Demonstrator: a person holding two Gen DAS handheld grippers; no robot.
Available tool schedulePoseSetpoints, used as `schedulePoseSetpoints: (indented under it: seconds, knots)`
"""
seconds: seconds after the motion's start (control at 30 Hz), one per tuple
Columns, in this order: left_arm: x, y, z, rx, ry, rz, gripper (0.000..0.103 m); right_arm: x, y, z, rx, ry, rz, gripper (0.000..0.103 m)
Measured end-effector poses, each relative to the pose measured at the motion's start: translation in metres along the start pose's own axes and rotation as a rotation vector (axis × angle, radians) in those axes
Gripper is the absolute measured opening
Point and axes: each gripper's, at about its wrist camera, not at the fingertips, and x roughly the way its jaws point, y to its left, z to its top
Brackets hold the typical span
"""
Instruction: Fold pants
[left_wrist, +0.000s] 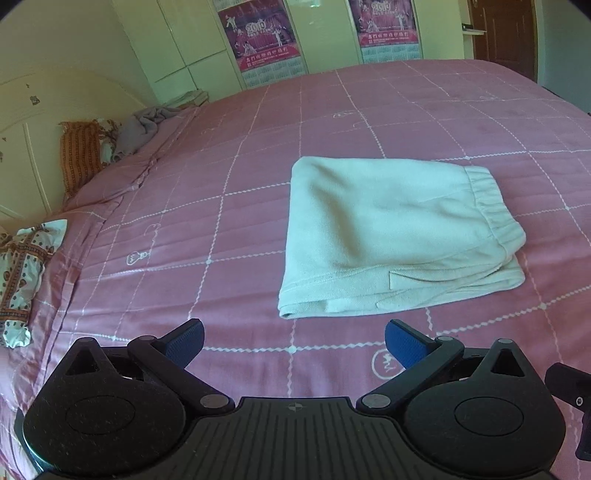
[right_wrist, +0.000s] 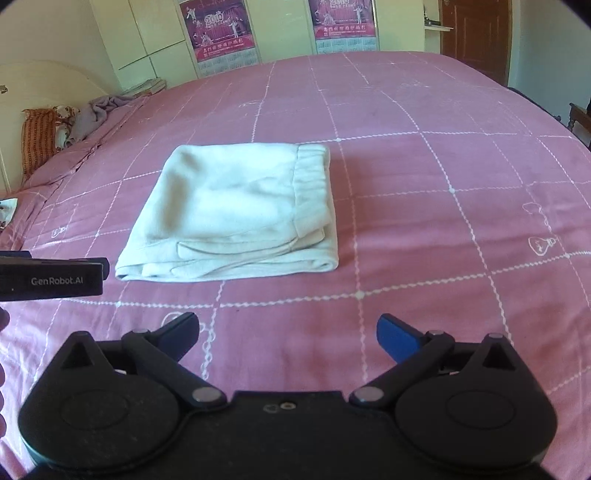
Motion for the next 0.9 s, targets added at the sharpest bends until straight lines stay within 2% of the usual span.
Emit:
schedulePoseSetpoints:
  seconds: [0.17, 0.3, 0.57, 0.7, 0.77, 0.9]
  knots:
    - [-0.062, 0.019, -0.026, -0.009, -0.059, 0.019, 0.103, -0.047, 0.008, -0.022, 0.002, 0.017, 0.068, 0.103]
    - [-0.114, 0.034, -0.053, -0.043, -0.101, 0.014, 0.103, -0.099, 0.019, -0.047, -0.042, -0.079, 0.069, 0.103]
    - [-0.196, 0.047, -0.104, -0.117, -0.190, -0.015, 0.103, -0.182, 0.024, -0.095, -0.035, -0.295, 0.035, 0.103]
    - [-0.221, 0.041, -0.124, -0.098, -0.224, -0.041, 0.103, -0.209, 0.024, -0.116, -0.030, -0.409, 0.000, 0.103]
    - [-0.231, 0.038, -0.130, -0.093, -0.228, -0.060, 0.103, -0.219, 0.025, -0.118, -0.061, -0.437, -0.012, 0.103]
    - [-0.245, 0.032, -0.140, -0.109, -0.250, -0.078, 0.103, -0.228, 0.019, -0.127, -0.042, -0.469, -0.058, 0.103]
